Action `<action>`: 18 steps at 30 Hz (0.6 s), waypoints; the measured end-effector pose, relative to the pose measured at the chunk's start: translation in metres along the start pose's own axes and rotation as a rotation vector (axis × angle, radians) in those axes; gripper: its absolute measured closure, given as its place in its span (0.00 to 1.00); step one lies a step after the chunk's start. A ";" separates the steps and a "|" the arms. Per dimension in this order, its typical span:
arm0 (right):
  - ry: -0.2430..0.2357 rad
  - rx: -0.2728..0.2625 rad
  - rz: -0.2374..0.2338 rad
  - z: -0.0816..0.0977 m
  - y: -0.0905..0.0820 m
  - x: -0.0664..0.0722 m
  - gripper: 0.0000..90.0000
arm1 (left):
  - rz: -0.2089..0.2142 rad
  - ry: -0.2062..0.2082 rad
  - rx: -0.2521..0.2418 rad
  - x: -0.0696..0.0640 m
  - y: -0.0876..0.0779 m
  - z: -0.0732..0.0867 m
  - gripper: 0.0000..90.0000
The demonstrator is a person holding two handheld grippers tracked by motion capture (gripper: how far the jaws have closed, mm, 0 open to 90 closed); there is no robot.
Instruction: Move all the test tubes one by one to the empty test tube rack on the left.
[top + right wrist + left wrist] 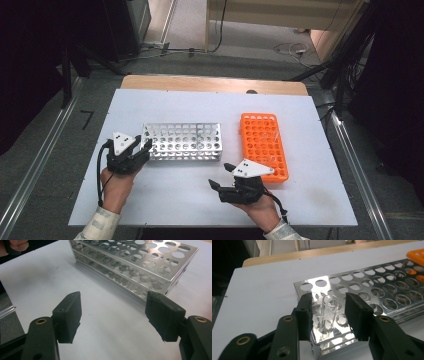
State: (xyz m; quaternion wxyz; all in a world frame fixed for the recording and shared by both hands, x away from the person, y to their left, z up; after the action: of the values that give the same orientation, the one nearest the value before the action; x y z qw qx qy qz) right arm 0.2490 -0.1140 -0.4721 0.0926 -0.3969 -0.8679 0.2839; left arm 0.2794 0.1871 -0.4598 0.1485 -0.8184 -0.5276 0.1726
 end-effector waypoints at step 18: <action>0.035 -0.044 0.022 0.006 -0.033 -0.013 0.32 | 0.104 -0.061 -0.050 -0.029 -0.016 -0.010 0.12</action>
State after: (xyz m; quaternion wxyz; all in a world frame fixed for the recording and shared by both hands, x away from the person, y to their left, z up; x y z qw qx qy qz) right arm 0.2344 -0.1433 -0.4571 0.0960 -0.4133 -0.8678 0.2585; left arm 0.2594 0.1663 -0.4399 0.1026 -0.8425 -0.4930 0.1914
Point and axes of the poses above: each handheld gripper's, and its own axes: y roughly forward along the jaws, z roughly out of its underside, x roughly to its left, the point moved 4 cm from there along y, roughly forward along the jaws, and after that the axes turned 12 degrees about z, right-handed, at the moved point
